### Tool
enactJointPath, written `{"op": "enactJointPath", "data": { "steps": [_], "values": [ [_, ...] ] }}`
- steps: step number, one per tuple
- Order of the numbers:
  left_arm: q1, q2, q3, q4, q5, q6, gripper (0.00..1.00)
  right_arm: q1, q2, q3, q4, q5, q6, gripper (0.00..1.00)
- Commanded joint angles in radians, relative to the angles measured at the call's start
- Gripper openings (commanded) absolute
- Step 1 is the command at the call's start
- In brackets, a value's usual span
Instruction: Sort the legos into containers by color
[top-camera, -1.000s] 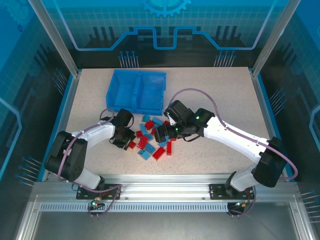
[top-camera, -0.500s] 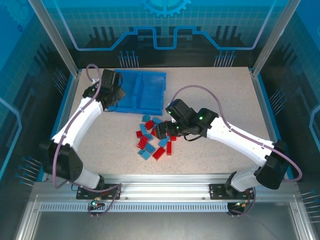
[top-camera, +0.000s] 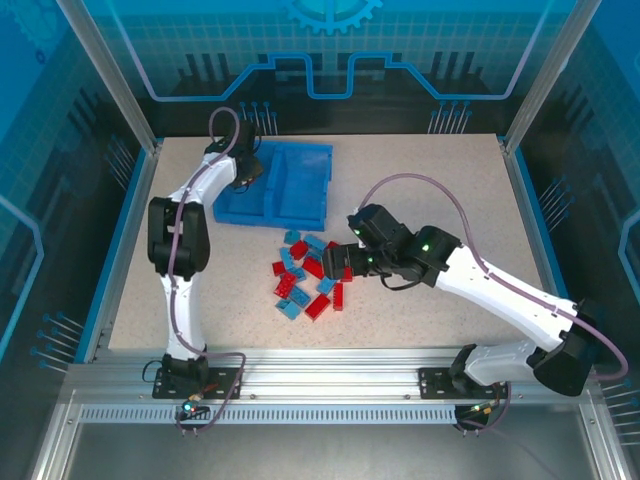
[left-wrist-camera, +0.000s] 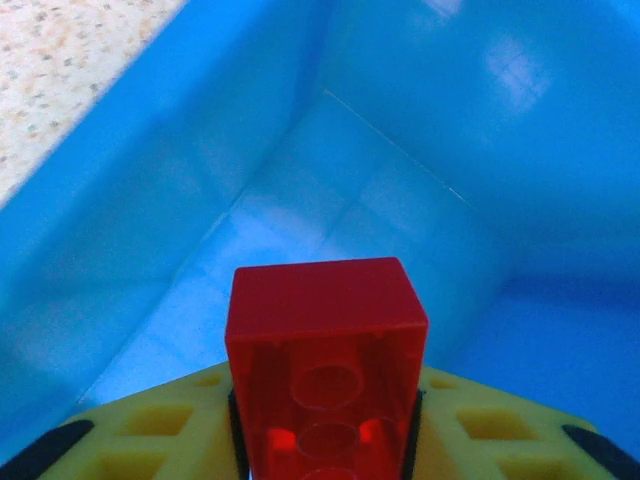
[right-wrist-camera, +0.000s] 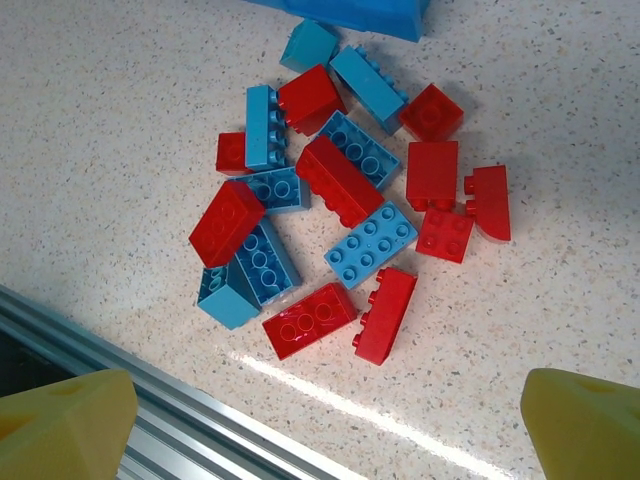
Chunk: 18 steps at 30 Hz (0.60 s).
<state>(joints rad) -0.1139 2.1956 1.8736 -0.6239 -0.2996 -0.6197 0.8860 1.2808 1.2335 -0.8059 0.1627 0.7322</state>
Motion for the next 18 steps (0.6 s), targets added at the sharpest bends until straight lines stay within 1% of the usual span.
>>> {"op": "enactJointPath", "data": {
  "steps": [1,4,6,9,11,15,18],
  "values": [
    [0.011,0.011,0.053,-0.032,0.020,0.026,0.48,0.022,-0.035,-0.012,-0.024,0.034,0.030,1.00],
    [0.011,-0.017,0.048,-0.034,0.019,0.034,0.51,0.022,-0.043,-0.017,-0.021,0.040,0.034,1.00],
    [0.011,-0.047,0.044,-0.038,0.016,0.038,0.51,0.022,-0.041,-0.016,-0.019,0.041,0.033,1.00],
    [0.011,-0.135,0.007,-0.040,0.028,0.035,0.48,0.021,-0.028,-0.008,-0.014,0.048,0.023,1.00],
    [0.011,-0.235,-0.056,-0.022,0.061,0.021,0.48,0.021,-0.011,-0.003,-0.012,0.069,0.005,1.00],
    [0.007,-0.527,-0.254,0.048,0.159,-0.005,0.48,0.021,0.057,0.030,-0.009,0.149,-0.090,1.00],
    [-0.018,-0.747,-0.407,0.105,0.223,0.062,0.48,0.018,0.148,0.080,0.005,0.167,-0.213,0.99]
  ]
}}
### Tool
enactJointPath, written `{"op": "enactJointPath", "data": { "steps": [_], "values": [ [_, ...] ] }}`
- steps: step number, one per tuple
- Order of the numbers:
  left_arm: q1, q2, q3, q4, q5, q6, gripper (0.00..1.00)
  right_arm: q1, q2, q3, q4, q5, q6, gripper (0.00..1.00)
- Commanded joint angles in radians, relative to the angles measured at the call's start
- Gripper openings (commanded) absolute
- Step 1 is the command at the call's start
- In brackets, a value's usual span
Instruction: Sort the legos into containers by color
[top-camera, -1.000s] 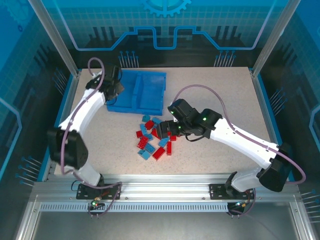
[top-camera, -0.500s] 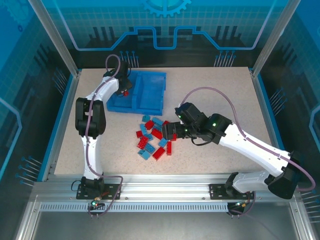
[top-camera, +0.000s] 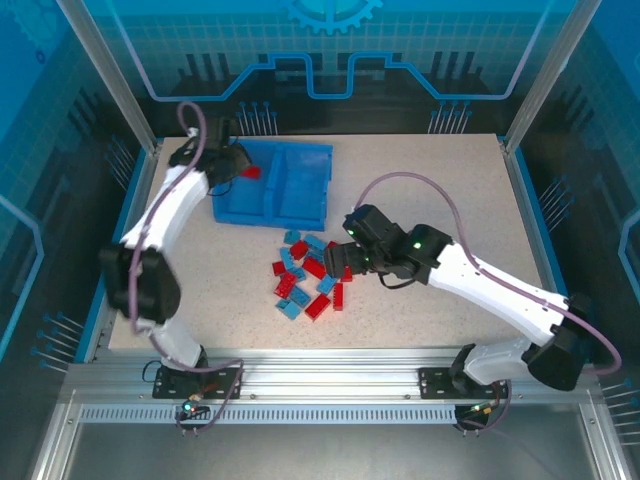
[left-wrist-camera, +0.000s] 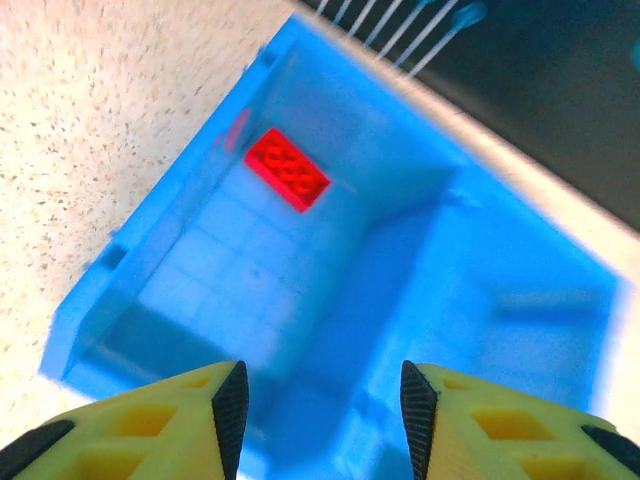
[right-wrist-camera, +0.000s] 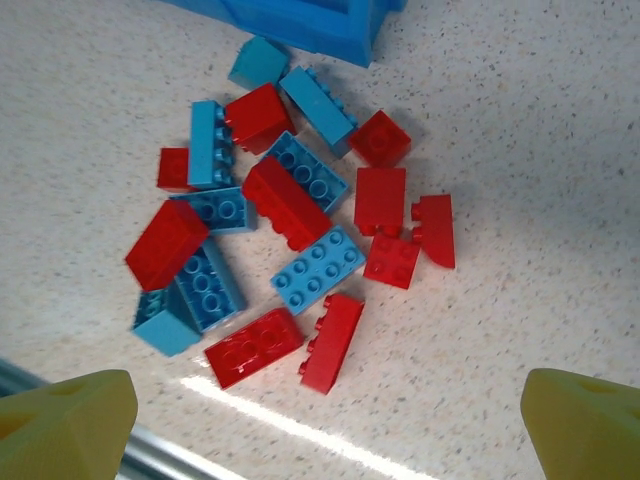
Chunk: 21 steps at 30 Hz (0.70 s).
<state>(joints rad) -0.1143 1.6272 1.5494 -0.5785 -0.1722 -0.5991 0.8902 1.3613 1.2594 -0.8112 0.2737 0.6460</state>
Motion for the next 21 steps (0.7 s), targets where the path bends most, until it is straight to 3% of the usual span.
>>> {"op": "enactJointPath", "data": {
  "steps": [1,4,8,16,21],
  "values": [
    [-0.029,-0.252,-0.126,0.070,0.118,0.089,0.48,0.013,0.107,0.076,0.017,0.049,-0.184,0.99],
    [-0.059,-0.431,-0.252,0.067,0.183,0.267,0.49,0.008,0.227,0.139,0.047,0.062,-0.320,0.86],
    [-0.068,-0.619,-0.380,-0.006,0.211,0.418,0.62,-0.028,0.396,0.249,0.057,0.026,-0.406,0.65],
    [-0.070,-0.827,-0.545,-0.115,0.431,0.712,0.98,-0.076,0.650,0.396,0.100,0.009,-0.485,0.55],
    [-0.070,-0.878,-0.646,-0.037,0.449,0.729,0.99,-0.099,0.742,0.434,0.115,0.037,-0.499,0.52]
  ]
}}
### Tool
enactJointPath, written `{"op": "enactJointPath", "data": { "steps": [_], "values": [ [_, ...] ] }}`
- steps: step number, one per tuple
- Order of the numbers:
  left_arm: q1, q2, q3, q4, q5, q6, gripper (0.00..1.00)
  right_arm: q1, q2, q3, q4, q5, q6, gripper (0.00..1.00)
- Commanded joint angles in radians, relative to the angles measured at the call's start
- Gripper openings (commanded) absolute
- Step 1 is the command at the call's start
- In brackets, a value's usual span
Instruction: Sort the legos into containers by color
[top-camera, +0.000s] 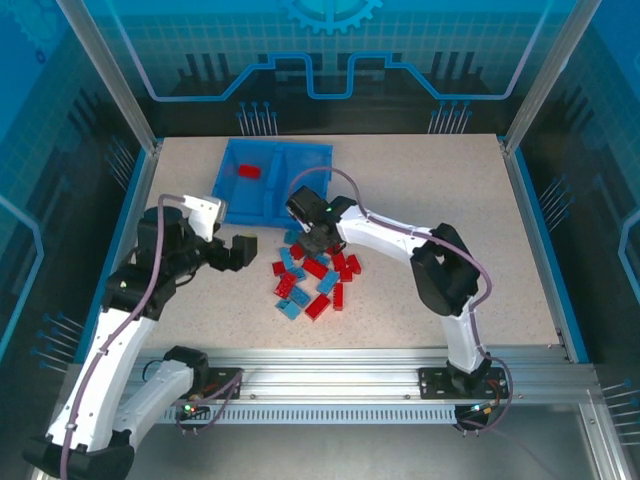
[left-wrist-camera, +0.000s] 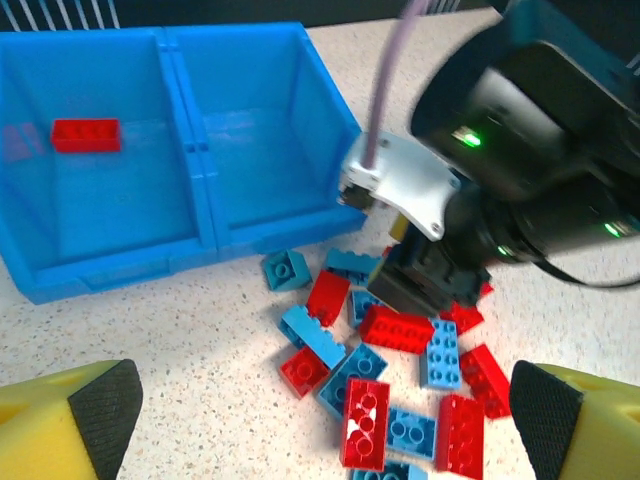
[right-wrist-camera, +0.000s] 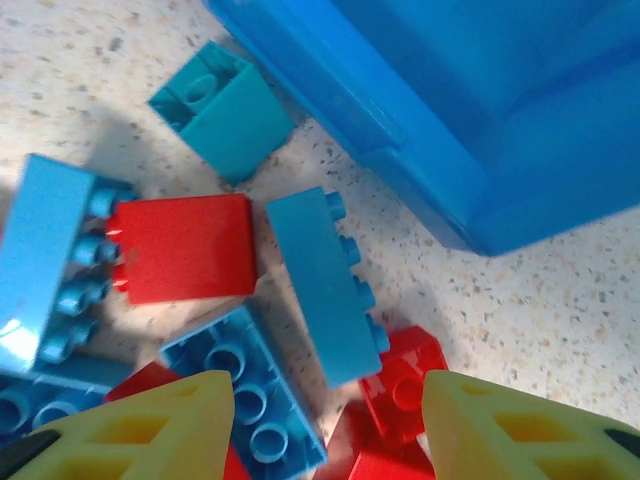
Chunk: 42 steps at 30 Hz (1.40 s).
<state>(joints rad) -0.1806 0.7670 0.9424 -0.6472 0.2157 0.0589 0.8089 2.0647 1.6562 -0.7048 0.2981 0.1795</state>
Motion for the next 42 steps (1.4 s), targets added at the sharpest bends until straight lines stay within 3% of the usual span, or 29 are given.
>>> {"op": "enactJointPath", "data": {
  "steps": [1,8,12,22,26,33,37,42],
  "values": [
    [-0.003,-0.020,-0.053,0.046,0.060,0.070,0.99,-0.023,0.051,0.038,0.018,0.008,-0.034,0.52],
    [-0.003,-0.003,-0.111,0.103,0.036,0.061,0.99,-0.034,0.113,0.041,0.059,-0.052,-0.044,0.50],
    [-0.003,0.000,-0.125,0.121,0.024,0.056,0.99,-0.036,0.152,0.073,0.040,-0.083,-0.041,0.41],
    [-0.003,-0.003,-0.153,0.147,0.005,0.056,0.99,-0.035,0.172,0.079,0.016,-0.072,-0.013,0.36],
    [-0.003,-0.003,-0.155,0.149,-0.001,0.058,0.99,-0.034,0.139,0.047,0.009,0.006,0.032,0.33],
    [-0.003,-0.001,-0.162,0.157,-0.001,0.056,0.99,-0.029,0.088,-0.046,0.073,-0.085,0.023,0.38],
    [-0.003,-0.002,-0.159,0.156,-0.006,0.057,0.99,-0.021,0.090,-0.033,0.072,-0.061,0.027,0.31],
    [-0.004,-0.010,-0.165,0.153,-0.011,0.060,0.99,-0.010,-0.012,-0.048,0.101,-0.019,0.042,0.23]
  ]
}}
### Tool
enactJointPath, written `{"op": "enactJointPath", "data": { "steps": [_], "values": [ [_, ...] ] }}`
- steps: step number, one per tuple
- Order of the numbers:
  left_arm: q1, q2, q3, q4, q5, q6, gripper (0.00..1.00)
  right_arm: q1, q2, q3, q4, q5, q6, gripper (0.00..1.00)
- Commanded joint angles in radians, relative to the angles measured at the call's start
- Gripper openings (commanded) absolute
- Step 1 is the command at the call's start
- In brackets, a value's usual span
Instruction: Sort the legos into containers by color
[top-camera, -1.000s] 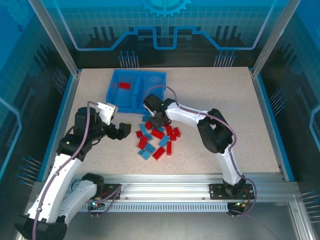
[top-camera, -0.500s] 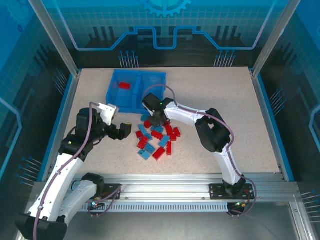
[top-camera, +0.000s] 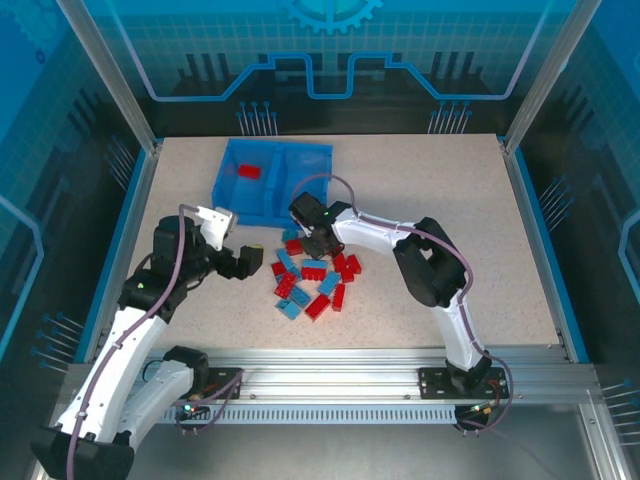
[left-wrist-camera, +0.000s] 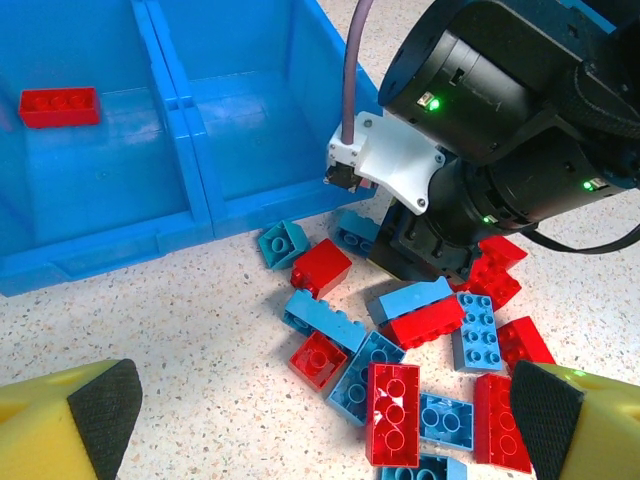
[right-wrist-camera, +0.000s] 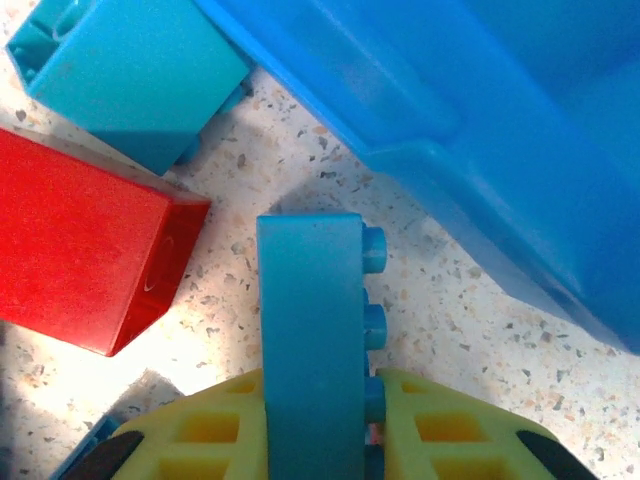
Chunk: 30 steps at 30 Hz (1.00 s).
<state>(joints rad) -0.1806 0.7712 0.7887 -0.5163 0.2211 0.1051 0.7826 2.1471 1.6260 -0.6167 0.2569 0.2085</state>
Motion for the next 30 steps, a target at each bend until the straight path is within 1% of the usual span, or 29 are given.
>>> {"op": "enactJointPath", "data": {
  "steps": [1,6,8,10,13,20,24,28,30],
  "values": [
    [-0.003,-0.018,-0.011,0.022,-0.021,0.013,0.99,0.019,-0.125,-0.025,0.023,0.023,0.012,0.21],
    [-0.002,-0.052,-0.019,0.038,-0.065,0.006,0.99,0.050,-0.284,-0.038,0.070,0.031,0.033,0.21],
    [-0.002,-0.069,-0.026,0.047,-0.084,0.003,0.99,0.049,-0.317,-0.020,0.093,0.037,0.049,0.22],
    [-0.001,-0.079,-0.030,0.050,-0.109,-0.003,0.99,0.042,-0.312,0.029,0.103,0.064,0.054,0.23],
    [0.000,-0.085,-0.030,0.045,-0.140,-0.009,0.99,0.017,-0.228,0.159,0.076,0.121,0.055,0.23],
    [0.000,-0.093,-0.031,0.021,-0.159,-0.021,0.99,-0.027,0.069,0.506,-0.023,0.179,0.031,0.23],
    [0.000,-0.094,-0.031,0.021,-0.166,-0.022,0.99,-0.042,0.234,0.683,-0.110,0.184,0.051,0.23],
    [0.000,-0.093,-0.032,0.025,-0.169,-0.022,0.99,-0.048,0.324,0.765,-0.120,0.150,0.037,0.26],
    [0.000,-0.091,-0.033,0.031,-0.171,-0.024,0.99,-0.054,0.374,0.824,-0.152,0.132,0.048,0.28]
  ]
}}
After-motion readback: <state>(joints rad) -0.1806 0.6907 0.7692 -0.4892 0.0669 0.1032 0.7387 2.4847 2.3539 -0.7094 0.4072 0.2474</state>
